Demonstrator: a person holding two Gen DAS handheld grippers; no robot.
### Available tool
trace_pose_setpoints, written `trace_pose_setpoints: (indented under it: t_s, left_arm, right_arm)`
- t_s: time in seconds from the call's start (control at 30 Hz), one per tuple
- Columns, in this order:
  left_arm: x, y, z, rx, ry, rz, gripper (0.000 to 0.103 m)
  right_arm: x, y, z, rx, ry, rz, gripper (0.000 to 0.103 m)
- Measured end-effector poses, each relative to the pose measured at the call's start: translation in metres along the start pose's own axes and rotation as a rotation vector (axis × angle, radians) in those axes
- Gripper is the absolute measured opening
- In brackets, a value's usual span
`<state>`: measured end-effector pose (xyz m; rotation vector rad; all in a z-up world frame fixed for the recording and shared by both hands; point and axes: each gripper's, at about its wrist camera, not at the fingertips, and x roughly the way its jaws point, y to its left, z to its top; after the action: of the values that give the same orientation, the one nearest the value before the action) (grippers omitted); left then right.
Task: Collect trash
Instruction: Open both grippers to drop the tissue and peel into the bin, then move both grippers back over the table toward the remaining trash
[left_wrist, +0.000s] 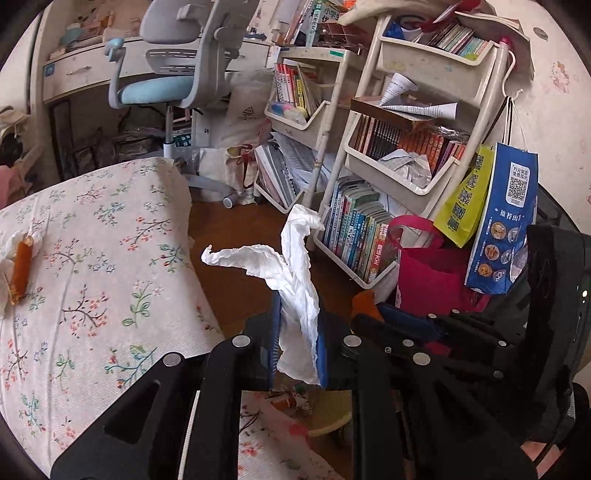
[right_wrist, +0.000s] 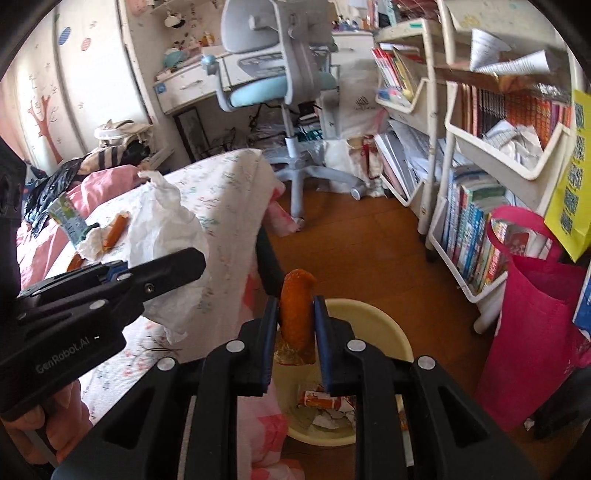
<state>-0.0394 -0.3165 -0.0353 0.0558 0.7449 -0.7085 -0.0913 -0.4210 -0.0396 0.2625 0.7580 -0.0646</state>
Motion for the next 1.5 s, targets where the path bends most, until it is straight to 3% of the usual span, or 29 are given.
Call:
trace_pose_setpoints:
  t_s: [0.07,0.27,0.43,0.57,0.87,1.0,1.2,1.5]
  left_arm:
    - [0.010,-0.005,0.004,-0.004,0.008,0.005,0.020]
    - [0.018,-0.012,0.013,-0.019,-0.011,0.025,0.048]
    - [0.001,-0.005,0.017,-0.016,-0.047,0.066,0.065]
    - [-0.018,0.009,0.021,-0.022,-0.076,0.128,0.079]
    - [-0.075,0.066,0.019,-0.050,-0.142,0.283,0.094]
    - [-0.095,0.106,0.009,-0.154,-0.180,0.366,0.096]
    - [-0.107,0.163,-0.001,-0.313,-0.146,0.495,0.096]
    - [-0.139,0.233,-0.024,-0.470,-0.152,0.576,0.096]
  right_arm:
    - [-0.002,-0.006,0.000,0.026,-0.012,-0.023,0.058]
    - [-0.009,-0.015,0.004,0.081,-0.040,-0.035,0.064]
    - [-0.015,-0.008,0.010,0.077,-0.074,-0.014,0.067]
    - [-0.017,0.008,0.015,0.041,-0.094,-0.002,0.075]
    - [-0.006,0.055,0.016,-0.075,-0.077,0.035,0.079]
    - [0.001,0.086,0.011,-0.147,-0.067,0.070,0.084]
    - [0.013,0.132,0.001,-0.284,-0.061,0.097,0.087]
    - [0.030,0.166,-0.006,-0.350,-0.021,0.126,0.088]
